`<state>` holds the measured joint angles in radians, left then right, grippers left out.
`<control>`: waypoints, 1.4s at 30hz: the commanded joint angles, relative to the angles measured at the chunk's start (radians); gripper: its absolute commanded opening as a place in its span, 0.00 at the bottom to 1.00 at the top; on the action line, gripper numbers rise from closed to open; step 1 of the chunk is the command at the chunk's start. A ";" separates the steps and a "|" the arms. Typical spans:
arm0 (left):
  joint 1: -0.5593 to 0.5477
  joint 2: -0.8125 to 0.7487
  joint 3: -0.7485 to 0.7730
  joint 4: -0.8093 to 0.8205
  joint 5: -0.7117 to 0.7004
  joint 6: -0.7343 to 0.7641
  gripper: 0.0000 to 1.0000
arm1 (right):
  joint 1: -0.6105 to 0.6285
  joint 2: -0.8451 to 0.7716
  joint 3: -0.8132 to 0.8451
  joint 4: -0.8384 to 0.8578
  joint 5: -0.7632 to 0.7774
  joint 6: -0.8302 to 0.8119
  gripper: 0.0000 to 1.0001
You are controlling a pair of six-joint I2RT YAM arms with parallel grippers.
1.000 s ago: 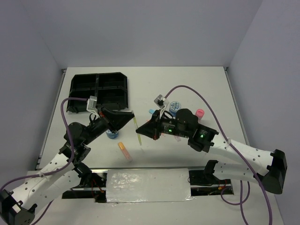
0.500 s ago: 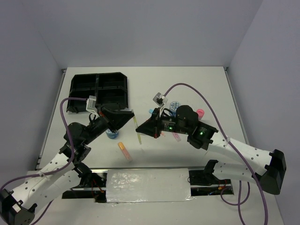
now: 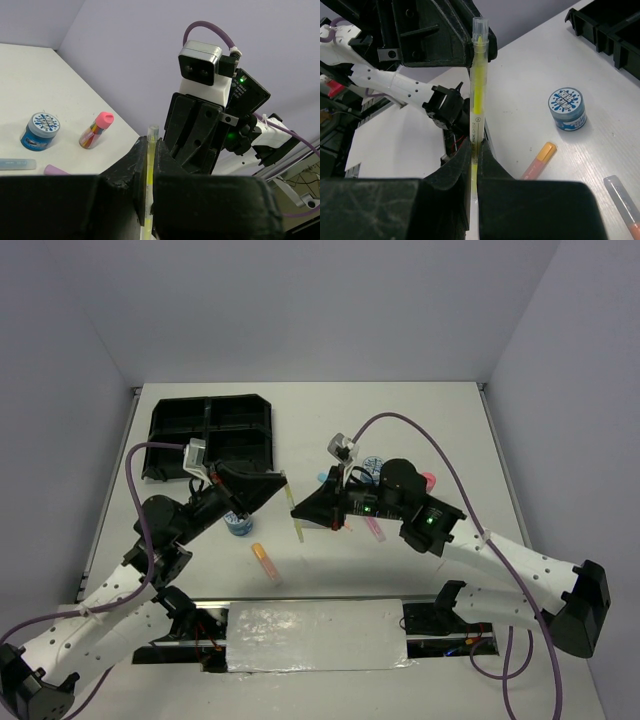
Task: Sort the stationery into containers
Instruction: Close the pen cap on the pen.
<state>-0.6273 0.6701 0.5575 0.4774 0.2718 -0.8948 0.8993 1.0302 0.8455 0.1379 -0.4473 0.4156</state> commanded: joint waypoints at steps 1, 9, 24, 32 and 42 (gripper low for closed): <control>-0.022 0.014 -0.019 -0.172 0.109 -0.006 0.00 | -0.030 -0.006 0.112 0.295 -0.002 -0.032 0.00; -0.031 0.020 -0.044 -0.160 0.089 -0.032 0.00 | -0.042 0.028 0.170 0.318 -0.024 -0.034 0.00; -0.046 0.014 -0.068 -0.189 0.075 -0.035 0.00 | -0.094 0.085 0.319 0.313 -0.067 -0.038 0.00; -0.064 0.000 -0.073 -0.221 0.047 -0.013 0.00 | -0.100 0.129 0.385 0.310 -0.062 -0.005 0.00; -0.066 -0.096 0.232 -0.617 -0.266 0.146 0.99 | -0.094 0.122 0.205 0.318 -0.131 -0.011 0.00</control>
<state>-0.6781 0.5968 0.7120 0.1566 0.0643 -0.8310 0.8200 1.1927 1.0702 0.2142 -0.6231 0.4065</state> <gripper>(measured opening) 0.904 0.033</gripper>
